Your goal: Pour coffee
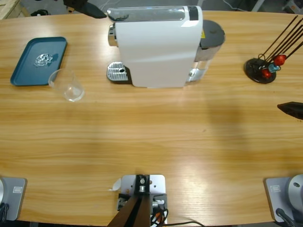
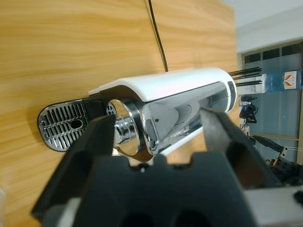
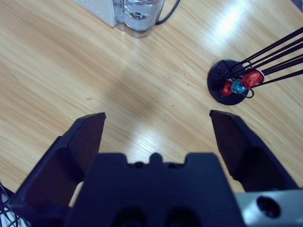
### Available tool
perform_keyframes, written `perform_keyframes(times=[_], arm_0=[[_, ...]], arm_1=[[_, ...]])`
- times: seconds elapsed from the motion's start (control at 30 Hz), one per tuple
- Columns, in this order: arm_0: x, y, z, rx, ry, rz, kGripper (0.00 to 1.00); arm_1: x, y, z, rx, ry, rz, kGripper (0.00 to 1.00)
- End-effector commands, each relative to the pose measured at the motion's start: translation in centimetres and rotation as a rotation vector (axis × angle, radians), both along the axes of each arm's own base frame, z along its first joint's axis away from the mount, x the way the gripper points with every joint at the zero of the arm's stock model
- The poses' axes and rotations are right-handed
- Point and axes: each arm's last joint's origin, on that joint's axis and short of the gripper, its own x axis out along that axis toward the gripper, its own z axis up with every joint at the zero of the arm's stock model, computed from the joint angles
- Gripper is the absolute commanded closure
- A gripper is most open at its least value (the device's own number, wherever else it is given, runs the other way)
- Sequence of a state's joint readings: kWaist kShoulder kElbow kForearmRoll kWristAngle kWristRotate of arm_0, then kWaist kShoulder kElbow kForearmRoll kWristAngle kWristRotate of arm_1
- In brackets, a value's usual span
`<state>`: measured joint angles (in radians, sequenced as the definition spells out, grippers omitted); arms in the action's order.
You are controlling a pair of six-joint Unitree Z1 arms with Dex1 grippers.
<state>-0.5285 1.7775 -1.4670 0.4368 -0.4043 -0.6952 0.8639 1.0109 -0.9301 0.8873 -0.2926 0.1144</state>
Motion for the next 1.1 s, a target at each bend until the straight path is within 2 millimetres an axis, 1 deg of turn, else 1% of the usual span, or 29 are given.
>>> perform_keyframes(times=[0.03,0.3,0.33,0.37,0.4,0.5,0.53,0.6,0.67,0.7,0.73,0.97,1.03,1.1], arm_0=[[0.9,-0.5,-2.2,-0.018,0.097,-0.015,0.653],[-0.6,0.4,-1.5,-0.026,0.109,0.002,0.658],[-0.7,0.5,-1.6,-0.025,0.114,0.003,0.658],[-0.8,0.5,-1.6,-0.024,0.118,0.004,0.667],[-0.9,0.6,-1.6,-0.023,0.12,0.005,0.697],[-1.3,0.8,-1.6,-0.022,0.125,0.007,0.704],[-1.4,0.9,-1.6,-0.021,0.126,0.009,0.726],[-1.4,1.1,-1.7,-0.019,0.127,0.012,0.81],[-1.3,1.1,-1.7,-0.018,0.125,0.015,0.815],[-1.3,1.1,-1.7,-0.018,0.124,0.015,0.837],[-1.3,1.1,-1.7,-0.018,0.124,0.015,0.892],[-1.3,1.1,-1.7,-0.019,0.126,0.013,0.902],[-1.4,1.1,-1.6,-0.022,0.122,0.013,1.0],[-1.4,1.2,-1.5,-0.022,0.122,0.014,1.0]], arm_1=[[0.4,0.2,-1.1,-0.041,0.026,-0.017,0.032],[0.2,0.0,-1.3,-0.038,0.025,-0.016,0.036],[0.2,0.0,-1.3,-0.038,0.025,-0.016,0.046],[0.2,0.0,-1.3,-0.038,0.025,-0.016,0.078],[0.2,0.0,-1.3,-0.038,0.025,-0.016,0.098],[0.2,0.0,-1.4,-0.038,0.025,-0.016,0.105],[0.3,0.0,-1.4,-0.038,0.026,-0.016,0.105],[0.3,0.1,-1.5,-0.04,0.026,-0.016,0.105],[0.3,0.1,-1.6,-0.041,0.028,-0.017,0.105],[0.4,0.2,-1.6,-0.043,0.029,-0.016,0.105],[0.4,0.2,-1.6,-0.043,0.031,-0.016,0.105],[0.5,0.4,-1.7,-0.048,0.038,-0.012,0.105],[0.5,0.4,-1.7,-0.048,0.039,-0.012,0.107],[0.5,0.4,-1.7,-0.048,0.041,-0.011,0.11]])
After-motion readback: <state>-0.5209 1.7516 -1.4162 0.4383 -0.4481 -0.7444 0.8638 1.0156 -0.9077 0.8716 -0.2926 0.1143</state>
